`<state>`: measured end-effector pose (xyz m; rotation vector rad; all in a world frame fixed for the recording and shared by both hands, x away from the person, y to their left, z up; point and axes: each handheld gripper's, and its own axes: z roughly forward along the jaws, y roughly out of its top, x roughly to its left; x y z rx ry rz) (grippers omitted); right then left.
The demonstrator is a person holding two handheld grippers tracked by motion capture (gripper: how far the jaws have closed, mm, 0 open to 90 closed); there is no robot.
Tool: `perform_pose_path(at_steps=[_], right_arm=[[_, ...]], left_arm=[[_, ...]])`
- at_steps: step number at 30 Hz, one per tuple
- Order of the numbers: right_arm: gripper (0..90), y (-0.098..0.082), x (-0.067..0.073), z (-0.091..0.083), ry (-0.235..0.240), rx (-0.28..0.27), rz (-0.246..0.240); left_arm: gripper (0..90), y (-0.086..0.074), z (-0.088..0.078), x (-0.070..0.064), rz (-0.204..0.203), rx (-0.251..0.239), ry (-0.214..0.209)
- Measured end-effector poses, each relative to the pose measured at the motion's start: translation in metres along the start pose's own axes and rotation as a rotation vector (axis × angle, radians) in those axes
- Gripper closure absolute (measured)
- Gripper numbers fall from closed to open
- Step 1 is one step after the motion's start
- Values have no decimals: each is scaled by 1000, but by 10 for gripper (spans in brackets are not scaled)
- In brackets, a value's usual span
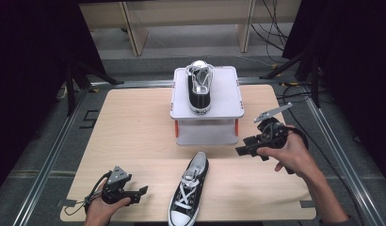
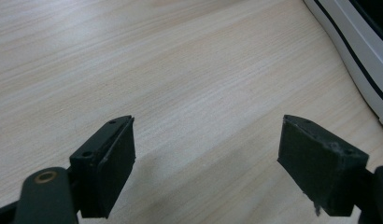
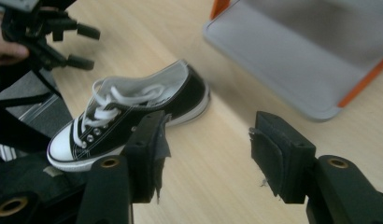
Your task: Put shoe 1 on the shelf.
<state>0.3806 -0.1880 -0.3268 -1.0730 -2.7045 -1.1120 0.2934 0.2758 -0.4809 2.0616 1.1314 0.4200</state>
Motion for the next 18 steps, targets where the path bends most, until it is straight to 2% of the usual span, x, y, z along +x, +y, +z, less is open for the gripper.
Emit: perform_pose_path(at_steps=[6, 7, 10, 12, 13, 14, 16, 18], right_arm=[[439, -13, 12, 24, 34, 12, -9], [439, -14, 13, 27, 38, 5, -13], [427, -17, 18, 34, 39, 2, -37], [428, -18, 21, 36, 45, -5, -28], [430, -19, 21, 39, 48, -15, -44], [430, -20, 25, 46, 71, 12, -67], [436, -21, 30, 51, 100, 3, -65], [434, -21, 33, 55, 110, 18, -80]], left_arm=[[184, 0, 0, 0, -1, 2, -3], [184, -1, 0, 1, 0, 14, -4], [184, -1, 0, 0, -11, 9, -1], [184, -1, 0, 0, -16, 9, 0], [184, 0, 0, 0, -17, 3, -1], [184, 1, 0, 2, 14, 5, -3], [184, 0, 0, 0, -12, 6, -3], [184, 0, 0, 0, -7, 10, -3]])
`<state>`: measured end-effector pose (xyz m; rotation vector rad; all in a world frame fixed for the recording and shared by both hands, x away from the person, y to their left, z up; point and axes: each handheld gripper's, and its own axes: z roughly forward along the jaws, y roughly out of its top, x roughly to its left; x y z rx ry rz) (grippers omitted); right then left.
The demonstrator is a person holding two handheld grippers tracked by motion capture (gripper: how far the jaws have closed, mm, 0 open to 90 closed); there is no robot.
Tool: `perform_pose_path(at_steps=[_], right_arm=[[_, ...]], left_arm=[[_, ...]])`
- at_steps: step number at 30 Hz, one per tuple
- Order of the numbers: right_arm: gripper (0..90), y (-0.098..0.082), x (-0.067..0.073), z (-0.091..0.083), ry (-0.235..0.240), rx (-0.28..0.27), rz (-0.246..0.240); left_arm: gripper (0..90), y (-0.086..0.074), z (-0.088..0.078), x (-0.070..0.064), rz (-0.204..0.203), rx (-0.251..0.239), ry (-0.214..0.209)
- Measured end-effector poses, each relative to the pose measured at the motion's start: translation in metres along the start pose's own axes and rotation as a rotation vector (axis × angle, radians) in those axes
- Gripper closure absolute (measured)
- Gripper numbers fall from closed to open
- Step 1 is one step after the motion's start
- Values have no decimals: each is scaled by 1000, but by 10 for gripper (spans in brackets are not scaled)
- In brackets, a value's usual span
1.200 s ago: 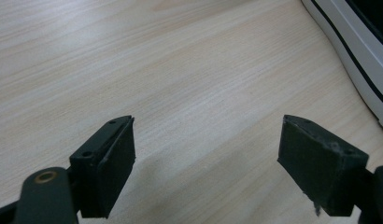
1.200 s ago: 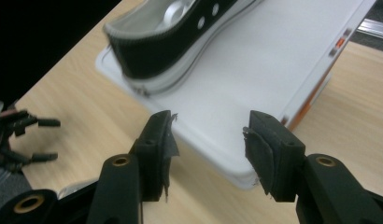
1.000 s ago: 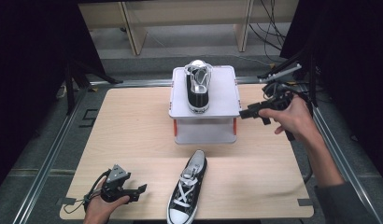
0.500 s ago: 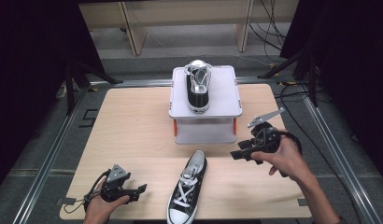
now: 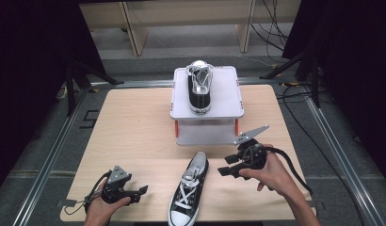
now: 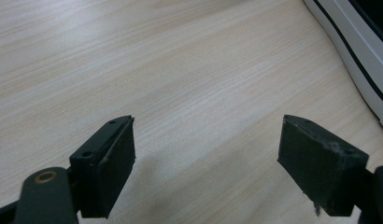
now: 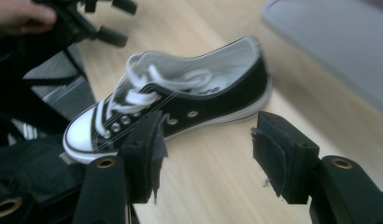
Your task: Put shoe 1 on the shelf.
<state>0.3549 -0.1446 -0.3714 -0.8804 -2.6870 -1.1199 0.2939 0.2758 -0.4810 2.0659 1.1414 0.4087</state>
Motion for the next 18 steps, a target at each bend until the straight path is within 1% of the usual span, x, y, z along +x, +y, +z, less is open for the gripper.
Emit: perform_pose_path(at_steps=[1, 2, 3, 4, 5, 6, 7, 8, 9, 10, 11, 12, 13, 16, 17, 18], right_arm=[[434, 1, 3, 6, -9, -6, -33], [434, 2, 5, 8, -6, -1, -34], [434, 2, 4, 11, 9, 1, -45], [434, 2, 4, 11, 9, 1, -45], [430, 2, 5, 17, 16, 8, -55], [425, 2, 4, 21, 14, 17, -65], [423, 3, 5, 24, 10, 25, -54], [424, 3, 4, 27, 21, 22, -77], [424, 3, 4, 30, 31, 27, -72], [424, 4, 4, 33, 26, 27, -76], [424, 5, 4, 35, 34, 26, -76], [421, 5, 3, 38, 36, 25, -83], [416, 6, 4, 40, 28, 35, -88], [414, 8, 6, 45, 33, 41, -101], [410, 10, 9, 49, 35, 51, -122], [410, 10, 9, 49, 35, 51, -122]], left_arm=[[184, 0, 1, 1, 6, -3, -3], [185, 0, 1, 0, 8, 0, -1], [184, 0, 1, -1, -8, -5, 0], [184, 0, 1, -1, -8, -5, 0], [184, 1, 1, 1, 23, -1, 1], [184, 1, 1, 0, 14, -5, 0], [184, 1, 1, 0, 12, -4, -1], [184, 2, 1, 1, 24, 1, -1], [184, 2, 1, -1, 9, -4, -2], [184, 2, 1, -1, 9, -4, -2], [184, 1, 2, -1, -1, 1, -5], [184, 1, 2, -1, -1, 1, -5], [184, 1, 1, 1, 20, 8, -6], [184, 1, 1, 0, 15, 7, -6], [184, 1, 1, -1, 0, 4, -5], [185, 1, 1, -1, 0, 4, -5]])
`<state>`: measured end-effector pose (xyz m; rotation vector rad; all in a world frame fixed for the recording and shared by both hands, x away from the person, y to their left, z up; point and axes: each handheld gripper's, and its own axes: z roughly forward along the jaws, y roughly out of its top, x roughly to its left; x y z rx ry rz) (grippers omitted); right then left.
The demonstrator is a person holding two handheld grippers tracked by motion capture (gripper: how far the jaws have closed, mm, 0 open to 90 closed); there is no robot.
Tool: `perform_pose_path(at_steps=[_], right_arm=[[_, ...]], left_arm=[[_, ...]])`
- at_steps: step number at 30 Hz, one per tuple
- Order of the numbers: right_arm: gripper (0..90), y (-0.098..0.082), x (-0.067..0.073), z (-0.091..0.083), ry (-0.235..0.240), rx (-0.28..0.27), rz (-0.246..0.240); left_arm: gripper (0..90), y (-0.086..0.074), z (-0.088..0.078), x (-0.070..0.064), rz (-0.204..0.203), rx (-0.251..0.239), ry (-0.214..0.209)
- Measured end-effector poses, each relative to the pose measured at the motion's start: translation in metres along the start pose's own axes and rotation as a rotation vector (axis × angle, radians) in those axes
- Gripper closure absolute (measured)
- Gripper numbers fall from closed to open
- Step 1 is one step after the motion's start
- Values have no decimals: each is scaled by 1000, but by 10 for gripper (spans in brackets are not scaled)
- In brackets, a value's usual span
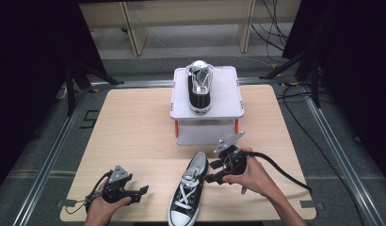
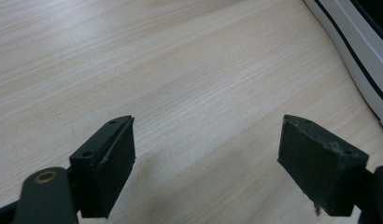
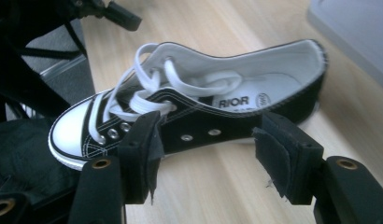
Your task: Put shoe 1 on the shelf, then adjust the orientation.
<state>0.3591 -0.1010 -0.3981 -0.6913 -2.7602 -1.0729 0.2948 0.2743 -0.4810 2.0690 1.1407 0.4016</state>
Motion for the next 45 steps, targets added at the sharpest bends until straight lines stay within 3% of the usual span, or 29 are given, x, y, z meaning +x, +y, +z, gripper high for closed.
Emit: perform_pose_path(at_steps=[6, 8, 10, 14, 18, 19, 20, 22, 26, 28, 34, 35, 38, 40, 41, 42, 43, 45], right_arm=[[400, 6, 5, 7, -8, 21, -42], [402, 9, 7, 10, -7, 28, -62], [418, 10, 7, 13, 7, 21, -61], [412, 11, 4, 18, 10, 32, -83], [426, 12, 3, 19, 23, 15, -95], [415, 13, 3, 19, 2, 23, -130], [415, 15, 2, 20, 0, 21, -139], [415, 18, 4, 22, 9, 19, -161], [418, 24, 9, 30, 11, 58, -187], [420, 25, 10, 35, 34, 80, -197], [419, 24, 9, 39, 55, 125, -211], [445, 22, 7, 38, 49, 121, -242], [488, 20, 7, 35, 43, 131, -270], [621, 16, 8, 29, 10, 147, -291], [675, 13, 8, 27, 5, 151, -281], [675, 13, 8, 27, 5, 151, -281], [776, 7, 7, 21, -1, 154, -256], [815, 3, 7, 18, 1, 148, -247]], left_arm=[[184, 0, 1, 2, 23, -2, -1], [184, -1, 1, 0, -9, 0, 1], [184, 0, 0, 2, 26, -3, 1], [184, -1, 0, 2, 26, -7, 3], [184, -1, 0, 1, -2, -7, 5], [184, -1, 0, 1, 3, 1, 6], [184, -1, 0, 2, 27, 1, 5], [184, -1, 0, 2, 27, 1, 5], [184, -2, -1, 1, 8, 2, 5], [184, -2, -1, 0, 2, -6, 6], [184, -1, -1, 3, 44, -9, 4], [184, -1, -1, 2, 39, -8, 3], [184, -1, -2, 2, 39, -9, 5], [184, -1, -2, 2, 39, -9, 4], [184, -1, -2, 2, 39, -9, 5], [184, -1, -2, 2, 39, -9, 5], [184, -2, -2, 0, -3, -7, 6], [184, -1, -2, 0, 6, -9, 7]])
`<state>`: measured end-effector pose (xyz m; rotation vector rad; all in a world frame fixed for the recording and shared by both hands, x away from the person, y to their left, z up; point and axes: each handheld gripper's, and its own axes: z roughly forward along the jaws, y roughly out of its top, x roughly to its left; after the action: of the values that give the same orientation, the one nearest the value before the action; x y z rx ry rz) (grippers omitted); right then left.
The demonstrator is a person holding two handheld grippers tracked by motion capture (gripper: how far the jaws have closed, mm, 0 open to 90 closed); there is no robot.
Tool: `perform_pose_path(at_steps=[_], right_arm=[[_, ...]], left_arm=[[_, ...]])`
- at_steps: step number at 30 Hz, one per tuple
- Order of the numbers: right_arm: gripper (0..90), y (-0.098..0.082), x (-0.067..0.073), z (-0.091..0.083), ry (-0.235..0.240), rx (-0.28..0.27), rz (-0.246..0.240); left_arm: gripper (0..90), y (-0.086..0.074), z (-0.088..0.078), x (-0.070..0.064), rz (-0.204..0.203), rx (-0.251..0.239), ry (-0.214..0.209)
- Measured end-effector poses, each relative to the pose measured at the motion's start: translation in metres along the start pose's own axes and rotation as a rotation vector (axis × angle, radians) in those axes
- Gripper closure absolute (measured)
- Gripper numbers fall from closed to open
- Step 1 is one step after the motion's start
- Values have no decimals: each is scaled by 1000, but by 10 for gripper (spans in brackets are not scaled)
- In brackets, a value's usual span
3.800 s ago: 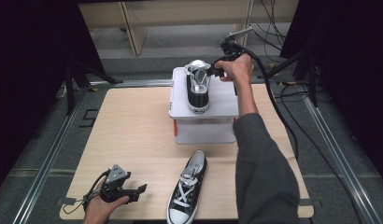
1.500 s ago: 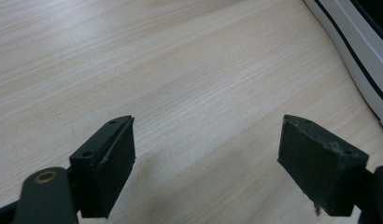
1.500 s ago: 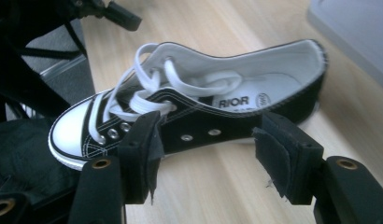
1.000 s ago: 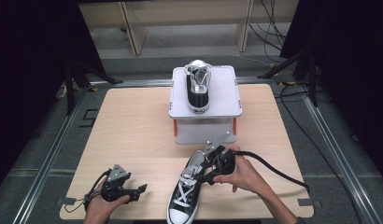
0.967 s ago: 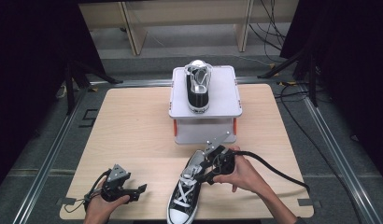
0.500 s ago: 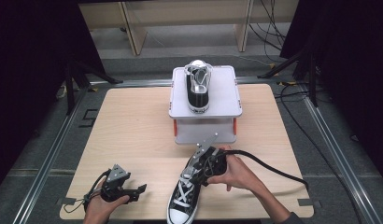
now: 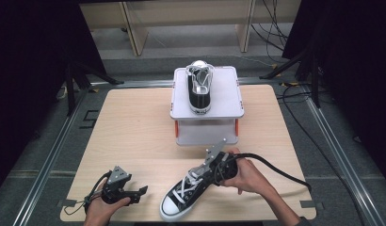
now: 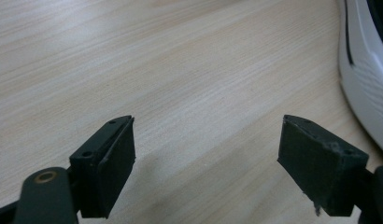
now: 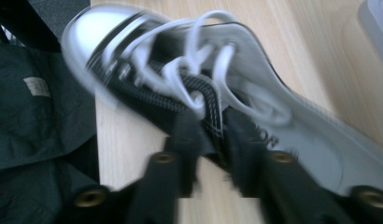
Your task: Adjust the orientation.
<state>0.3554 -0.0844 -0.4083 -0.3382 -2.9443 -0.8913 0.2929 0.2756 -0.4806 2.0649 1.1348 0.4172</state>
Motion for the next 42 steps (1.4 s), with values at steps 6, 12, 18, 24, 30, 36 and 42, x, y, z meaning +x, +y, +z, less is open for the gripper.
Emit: perform_pose_path(at_steps=[6, 12, 18, 24, 30, 36, 42], right_arm=[[873, -28, 18, -6, 20, -26, 91], [824, -30, 39, -6, 14, -43, 169], [766, -30, 45, -5, 27, -55, 174], [650, -30, 41, -25, -50, -109, 217], [622, -35, 30, -44, -97, -115, 256], [597, -37, 15, -38, -97, -59, 295], [562, -27, 6, -32, -104, -31, 278]], left_arm=[[184, 1, -1, 0, -1, 0, 3], [184, 1, -1, 0, -3, -1, 3], [184, 0, -1, 0, -6, 0, 3], [184, 0, -1, 1, 0, -1, 3], [184, 0, 0, 0, -3, 1, 6], [185, 0, 0, 1, 0, 6, 5], [184, 0, 0, 1, -1, 8, 0]])
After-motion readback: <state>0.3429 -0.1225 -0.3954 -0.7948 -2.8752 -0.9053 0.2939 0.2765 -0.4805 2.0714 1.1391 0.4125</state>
